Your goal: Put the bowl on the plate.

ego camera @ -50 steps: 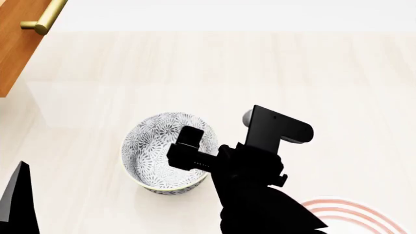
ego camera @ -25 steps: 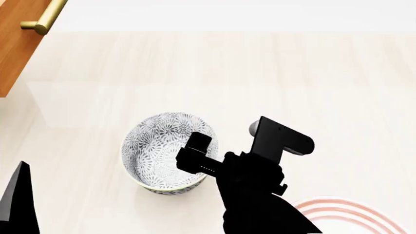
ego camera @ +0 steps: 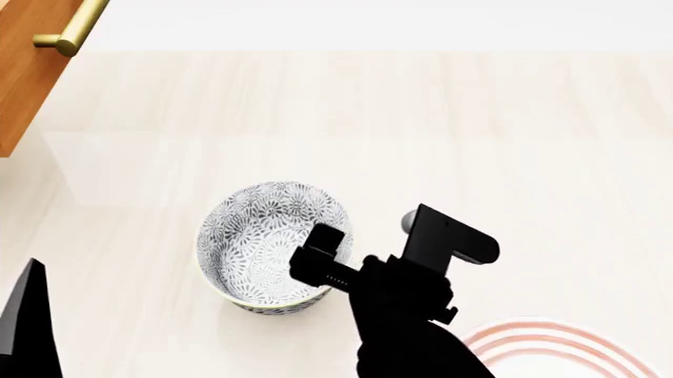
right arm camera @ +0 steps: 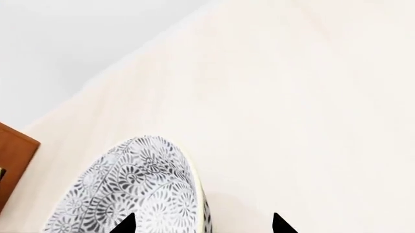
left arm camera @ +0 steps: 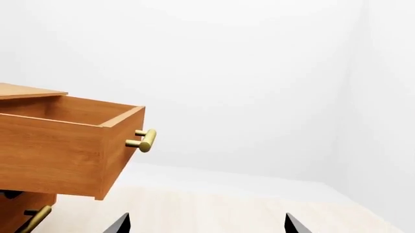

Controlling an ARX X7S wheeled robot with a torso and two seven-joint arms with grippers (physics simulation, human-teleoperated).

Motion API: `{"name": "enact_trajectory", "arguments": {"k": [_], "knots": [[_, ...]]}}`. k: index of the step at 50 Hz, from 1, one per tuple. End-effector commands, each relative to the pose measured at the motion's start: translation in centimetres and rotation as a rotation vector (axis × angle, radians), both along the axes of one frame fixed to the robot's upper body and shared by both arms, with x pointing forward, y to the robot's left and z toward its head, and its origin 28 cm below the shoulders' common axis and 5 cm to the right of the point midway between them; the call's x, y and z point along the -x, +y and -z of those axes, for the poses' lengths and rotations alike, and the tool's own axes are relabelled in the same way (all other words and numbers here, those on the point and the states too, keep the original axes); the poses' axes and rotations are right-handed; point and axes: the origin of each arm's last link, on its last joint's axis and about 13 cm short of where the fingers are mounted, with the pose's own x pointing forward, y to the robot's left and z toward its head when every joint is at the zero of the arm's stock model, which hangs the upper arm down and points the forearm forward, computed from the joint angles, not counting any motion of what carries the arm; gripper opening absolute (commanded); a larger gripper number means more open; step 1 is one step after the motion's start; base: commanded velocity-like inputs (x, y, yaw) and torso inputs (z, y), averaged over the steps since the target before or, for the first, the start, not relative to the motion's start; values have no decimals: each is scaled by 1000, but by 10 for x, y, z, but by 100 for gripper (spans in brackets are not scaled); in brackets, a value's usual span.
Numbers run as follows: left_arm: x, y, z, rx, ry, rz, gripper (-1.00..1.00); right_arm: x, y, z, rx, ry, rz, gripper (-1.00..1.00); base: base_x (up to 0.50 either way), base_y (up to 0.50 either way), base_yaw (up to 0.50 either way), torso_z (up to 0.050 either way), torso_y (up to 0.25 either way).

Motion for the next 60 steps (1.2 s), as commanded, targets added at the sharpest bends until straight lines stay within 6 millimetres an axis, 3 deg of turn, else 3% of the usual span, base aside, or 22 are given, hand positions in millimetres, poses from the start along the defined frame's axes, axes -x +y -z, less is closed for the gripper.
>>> {"name": "enact_trajectory", "arguments": {"k": [1,54,55,60], "knots": [[0,2,-1,2,-3,-5,100,-6,3,14,0,19,1,100,0,0,0,0,0],[-1,3,0,8,1,-5,100,-19,17,23,-3,32,-41,100,0,0,0,0,0],[-1,3,0,8,1,-5,100,-19,17,23,1,33,-40,-100,0,0,0,0,0],[-2,3,0,7,2,-4,100,-18,18,22,3,29,-44,-100,0,0,0,0,0]]}}
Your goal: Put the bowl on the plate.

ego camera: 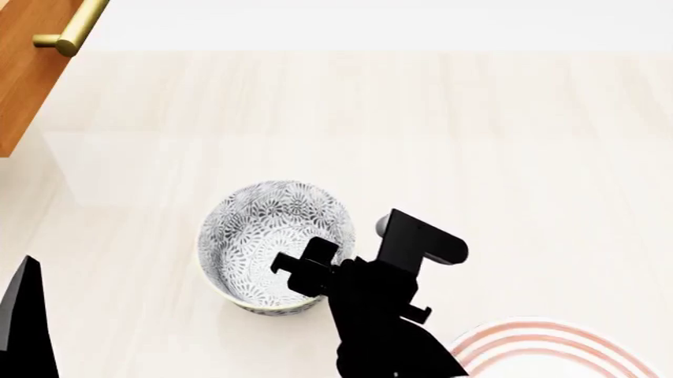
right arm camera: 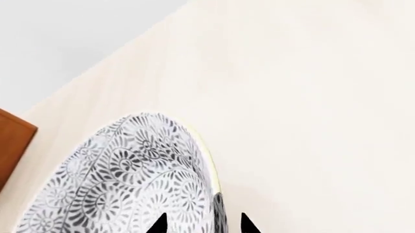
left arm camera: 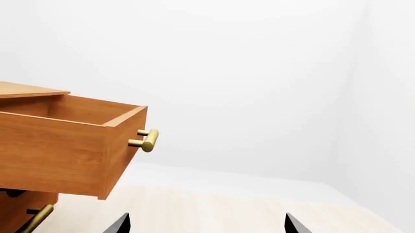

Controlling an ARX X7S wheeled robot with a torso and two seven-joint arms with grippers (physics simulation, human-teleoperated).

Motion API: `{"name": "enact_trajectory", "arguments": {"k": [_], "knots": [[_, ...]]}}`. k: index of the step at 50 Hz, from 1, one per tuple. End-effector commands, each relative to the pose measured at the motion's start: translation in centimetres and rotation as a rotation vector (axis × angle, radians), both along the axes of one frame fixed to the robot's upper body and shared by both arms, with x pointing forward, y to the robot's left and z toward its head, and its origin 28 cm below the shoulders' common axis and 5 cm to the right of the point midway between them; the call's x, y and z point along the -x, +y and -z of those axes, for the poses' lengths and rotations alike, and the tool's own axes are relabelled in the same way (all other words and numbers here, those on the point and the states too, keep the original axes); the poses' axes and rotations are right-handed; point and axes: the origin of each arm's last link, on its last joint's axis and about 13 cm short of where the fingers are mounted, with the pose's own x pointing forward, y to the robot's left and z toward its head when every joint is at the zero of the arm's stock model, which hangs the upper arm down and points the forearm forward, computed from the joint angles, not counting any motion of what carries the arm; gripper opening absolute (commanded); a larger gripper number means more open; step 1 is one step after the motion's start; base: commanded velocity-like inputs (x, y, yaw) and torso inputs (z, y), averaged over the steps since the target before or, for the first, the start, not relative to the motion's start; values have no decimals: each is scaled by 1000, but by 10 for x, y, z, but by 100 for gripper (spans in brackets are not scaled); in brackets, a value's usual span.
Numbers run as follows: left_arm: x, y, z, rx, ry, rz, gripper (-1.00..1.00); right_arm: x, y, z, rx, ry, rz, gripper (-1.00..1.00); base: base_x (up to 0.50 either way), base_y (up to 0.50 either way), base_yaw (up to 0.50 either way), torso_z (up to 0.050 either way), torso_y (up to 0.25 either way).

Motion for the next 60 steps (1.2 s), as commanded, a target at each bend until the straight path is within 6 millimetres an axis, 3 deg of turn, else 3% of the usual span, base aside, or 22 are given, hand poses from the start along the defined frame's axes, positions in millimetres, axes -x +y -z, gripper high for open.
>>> {"name": "enact_trajectory", "arguments": {"k": [1,21,39,42,51,60], "knots": [[0,0,1,0,1,1,100,0,1,1,8,-2,0,-100,0,0,0,0,0],[0,-1,0,2,2,3,100,2,-2,-7,-9,-19,21,-100,0,0,0,0,0],[0,-1,0,4,2,4,100,19,-13,-58,20,-140,36,-100,0,0,0,0,0],[0,-1,0,5,3,7,100,34,-21,-75,-8,-183,31,-100,0,0,0,0,0],[1,-2,1,5,7,14,100,57,-30,-90,-39,-216,10,-100,0,0,0,0,0],[2,-4,2,2,8,19,100,96,-39,-106,-18,-254,-23,-100,0,0,0,0,0]]}}
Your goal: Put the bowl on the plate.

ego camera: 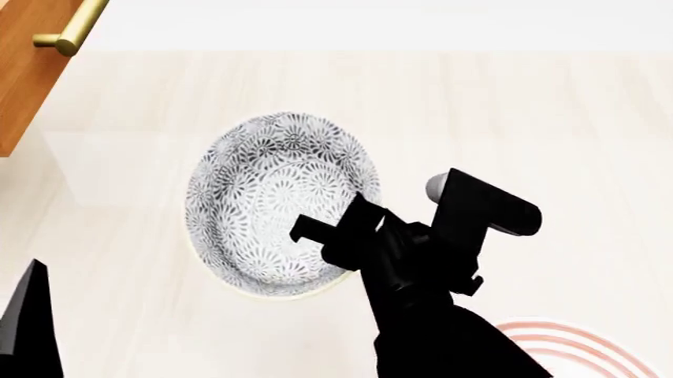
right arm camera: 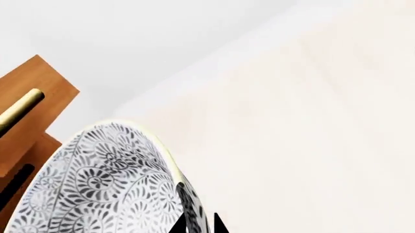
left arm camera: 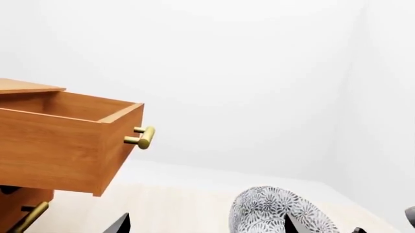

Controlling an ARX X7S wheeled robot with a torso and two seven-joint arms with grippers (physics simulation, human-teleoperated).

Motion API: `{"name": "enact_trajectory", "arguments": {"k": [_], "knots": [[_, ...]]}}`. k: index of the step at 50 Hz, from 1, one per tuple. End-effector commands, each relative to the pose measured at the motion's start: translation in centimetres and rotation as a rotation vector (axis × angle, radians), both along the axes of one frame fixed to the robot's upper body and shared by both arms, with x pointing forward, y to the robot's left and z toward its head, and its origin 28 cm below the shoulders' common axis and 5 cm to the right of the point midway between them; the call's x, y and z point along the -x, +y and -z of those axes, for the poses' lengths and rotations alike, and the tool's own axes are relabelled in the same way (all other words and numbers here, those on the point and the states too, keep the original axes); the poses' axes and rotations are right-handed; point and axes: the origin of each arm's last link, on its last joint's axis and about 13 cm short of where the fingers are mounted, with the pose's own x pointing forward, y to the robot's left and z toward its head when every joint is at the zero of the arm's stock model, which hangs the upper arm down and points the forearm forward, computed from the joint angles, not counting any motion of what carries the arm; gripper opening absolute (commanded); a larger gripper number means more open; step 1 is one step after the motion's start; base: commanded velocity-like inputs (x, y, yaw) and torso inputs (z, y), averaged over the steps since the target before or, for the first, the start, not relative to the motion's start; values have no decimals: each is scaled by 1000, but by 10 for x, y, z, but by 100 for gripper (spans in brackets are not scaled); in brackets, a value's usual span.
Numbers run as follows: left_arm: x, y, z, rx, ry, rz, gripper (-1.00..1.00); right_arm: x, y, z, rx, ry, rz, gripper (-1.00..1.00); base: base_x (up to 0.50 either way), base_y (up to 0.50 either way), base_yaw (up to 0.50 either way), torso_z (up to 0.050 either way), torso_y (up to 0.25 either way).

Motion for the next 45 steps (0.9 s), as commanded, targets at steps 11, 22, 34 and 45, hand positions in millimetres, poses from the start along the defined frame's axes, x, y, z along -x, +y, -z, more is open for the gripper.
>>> {"name": "enact_trajectory", "arguments": {"k": [11,22,34,45], "knots": [[3,-3,0,-3,4,13,100,75,-22,-21,22,-64,-41,-100,0,0,0,0,0],[3,-4,1,-1,8,23,100,106,-40,-21,-10,-65,-11,-100,0,0,0,0,0],[3,-4,2,0,10,23,100,127,-56,-19,-11,-65,37,-100,0,0,0,0,0],[4,-5,1,1,8,25,100,147,-66,-13,-35,-58,78,-100,0,0,0,0,1]]}}
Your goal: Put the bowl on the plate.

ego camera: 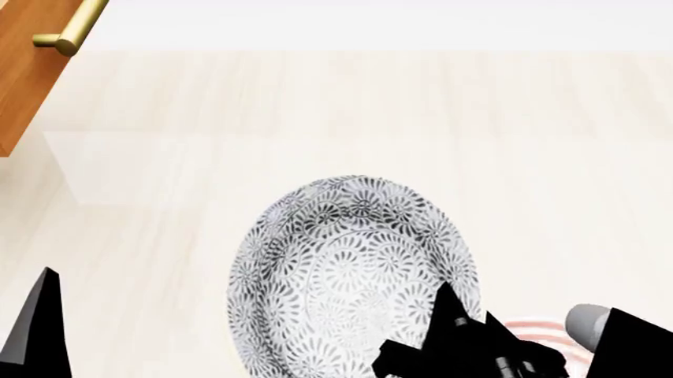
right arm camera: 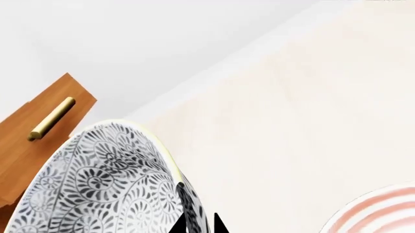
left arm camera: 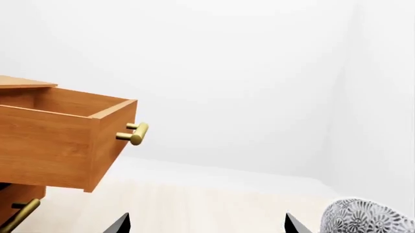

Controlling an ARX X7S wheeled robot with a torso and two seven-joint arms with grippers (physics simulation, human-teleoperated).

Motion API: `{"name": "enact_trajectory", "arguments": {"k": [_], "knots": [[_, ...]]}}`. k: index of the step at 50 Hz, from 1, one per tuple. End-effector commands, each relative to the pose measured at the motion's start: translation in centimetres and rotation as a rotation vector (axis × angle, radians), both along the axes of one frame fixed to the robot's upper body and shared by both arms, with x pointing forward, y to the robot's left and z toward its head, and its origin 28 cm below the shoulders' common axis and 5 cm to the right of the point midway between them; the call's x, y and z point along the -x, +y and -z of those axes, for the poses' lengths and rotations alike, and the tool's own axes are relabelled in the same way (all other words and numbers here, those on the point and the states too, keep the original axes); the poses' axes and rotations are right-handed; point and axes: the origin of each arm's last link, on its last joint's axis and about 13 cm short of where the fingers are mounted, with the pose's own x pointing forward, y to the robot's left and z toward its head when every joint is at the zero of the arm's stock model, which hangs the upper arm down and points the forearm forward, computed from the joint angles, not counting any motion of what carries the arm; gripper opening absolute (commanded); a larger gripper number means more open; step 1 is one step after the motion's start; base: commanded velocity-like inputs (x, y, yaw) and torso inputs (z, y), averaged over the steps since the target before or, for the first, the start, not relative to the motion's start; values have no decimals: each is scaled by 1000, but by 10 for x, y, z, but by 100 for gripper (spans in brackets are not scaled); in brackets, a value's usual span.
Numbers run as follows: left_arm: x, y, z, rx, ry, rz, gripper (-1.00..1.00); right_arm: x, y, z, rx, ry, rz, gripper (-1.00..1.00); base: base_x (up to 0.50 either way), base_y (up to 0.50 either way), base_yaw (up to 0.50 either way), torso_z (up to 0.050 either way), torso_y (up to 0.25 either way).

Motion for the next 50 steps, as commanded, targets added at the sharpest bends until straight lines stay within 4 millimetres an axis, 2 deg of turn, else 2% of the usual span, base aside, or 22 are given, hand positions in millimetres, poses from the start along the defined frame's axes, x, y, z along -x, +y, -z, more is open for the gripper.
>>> {"name": "enact_trajectory", "arguments": {"k": [1,13,26,43,50], "knots": [[1,-1,-1,0,0,3,100,20,-10,2,-15,-15,36,-100,0,0,0,0,0],[2,-2,0,-2,2,7,100,47,-17,11,-48,-6,50,-100,0,0,0,0,0],[2,-3,2,0,7,14,100,63,-31,16,-92,-16,111,-100,0,0,0,0,0],[2,-3,1,2,9,13,100,61,-50,20,-257,-29,211,-100,0,0,0,0,1],[3,-3,1,2,8,15,100,54,-49,12,-282,-34,226,-100,0,0,0,0,0]]}}
